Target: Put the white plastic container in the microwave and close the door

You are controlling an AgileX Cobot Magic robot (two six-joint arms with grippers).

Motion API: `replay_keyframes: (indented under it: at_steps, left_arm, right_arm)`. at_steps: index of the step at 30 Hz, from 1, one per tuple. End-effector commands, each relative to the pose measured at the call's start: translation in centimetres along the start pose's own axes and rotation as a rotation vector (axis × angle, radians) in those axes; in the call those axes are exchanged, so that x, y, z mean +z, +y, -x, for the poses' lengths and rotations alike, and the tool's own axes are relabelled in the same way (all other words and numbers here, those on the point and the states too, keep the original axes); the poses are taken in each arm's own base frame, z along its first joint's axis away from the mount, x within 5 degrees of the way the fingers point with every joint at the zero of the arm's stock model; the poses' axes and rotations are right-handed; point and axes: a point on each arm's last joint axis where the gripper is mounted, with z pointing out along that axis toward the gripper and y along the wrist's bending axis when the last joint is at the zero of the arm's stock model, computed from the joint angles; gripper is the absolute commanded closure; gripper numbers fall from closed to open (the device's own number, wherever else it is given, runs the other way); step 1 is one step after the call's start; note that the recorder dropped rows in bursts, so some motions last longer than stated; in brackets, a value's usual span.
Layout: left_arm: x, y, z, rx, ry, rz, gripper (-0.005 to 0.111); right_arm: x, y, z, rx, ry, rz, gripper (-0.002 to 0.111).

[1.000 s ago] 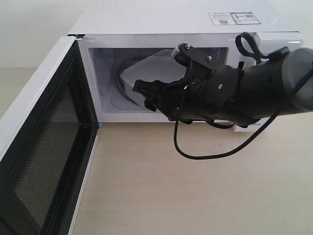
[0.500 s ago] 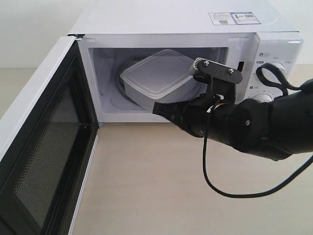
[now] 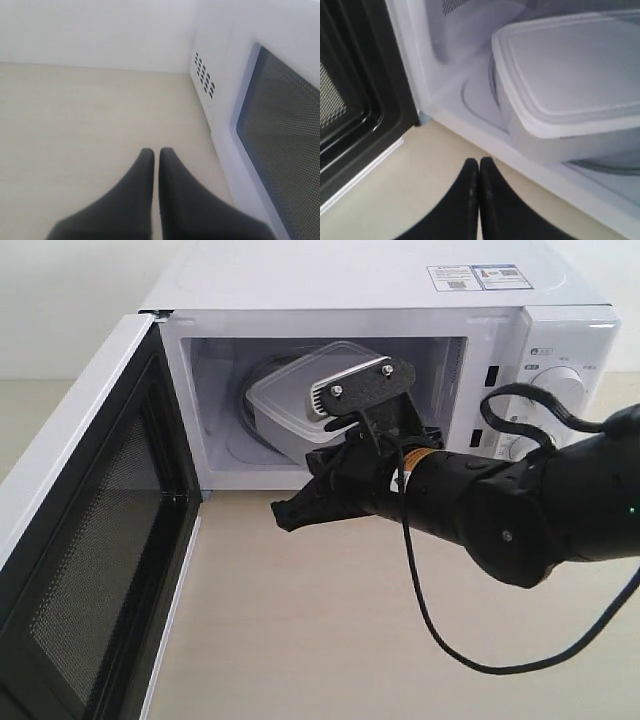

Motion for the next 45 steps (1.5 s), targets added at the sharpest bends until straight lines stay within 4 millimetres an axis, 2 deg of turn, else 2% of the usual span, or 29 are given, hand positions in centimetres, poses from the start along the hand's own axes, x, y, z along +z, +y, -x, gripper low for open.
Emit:
replay_keyframes:
  at_steps: [1, 5, 9, 17, 26, 40, 45]
  left_arm:
    - [0.0, 0.0, -0.1, -0.012, 0.002, 0.0, 0.102]
    - [0.0, 0.0, -0.1, -0.012, 0.002, 0.0, 0.102]
    - [0.0, 0.0, -0.1, -0.012, 0.002, 0.0, 0.102]
    - [0.0, 0.0, -0.1, -0.012, 0.002, 0.0, 0.102]
    - [0.0, 0.0, -0.1, -0.012, 0.002, 0.0, 0.102]
    - [0.0, 0.0, -0.1, -0.012, 0.002, 0.0, 0.102]
    - [0.0, 0.0, -0.1, -0.012, 0.002, 0.0, 0.102]
  right_arm:
    - [1.6, 0.0, -1.2, -0.008, -0.087, -0.009, 0.108]
    - [3.2, -0.6, -3.2, 0.068, -0.111, -0.064, 0.108]
    - [3.7, -1.3, -3.8, 0.102, -0.129, -0.107, 0.108]
    - [4.8, -3.4, -2.9, 0.198, -0.105, -0.171, 0.108]
    - [6.1, -3.3, -0.3, 0.184, -0.136, -0.146, 0.108]
    - [6.4, -3.2, -0.8, 0.176, -0.078, -0.14, 0.108]
    - [6.6, -3.3, -0.8, 0.166, -0.119, -0.148, 0.108]
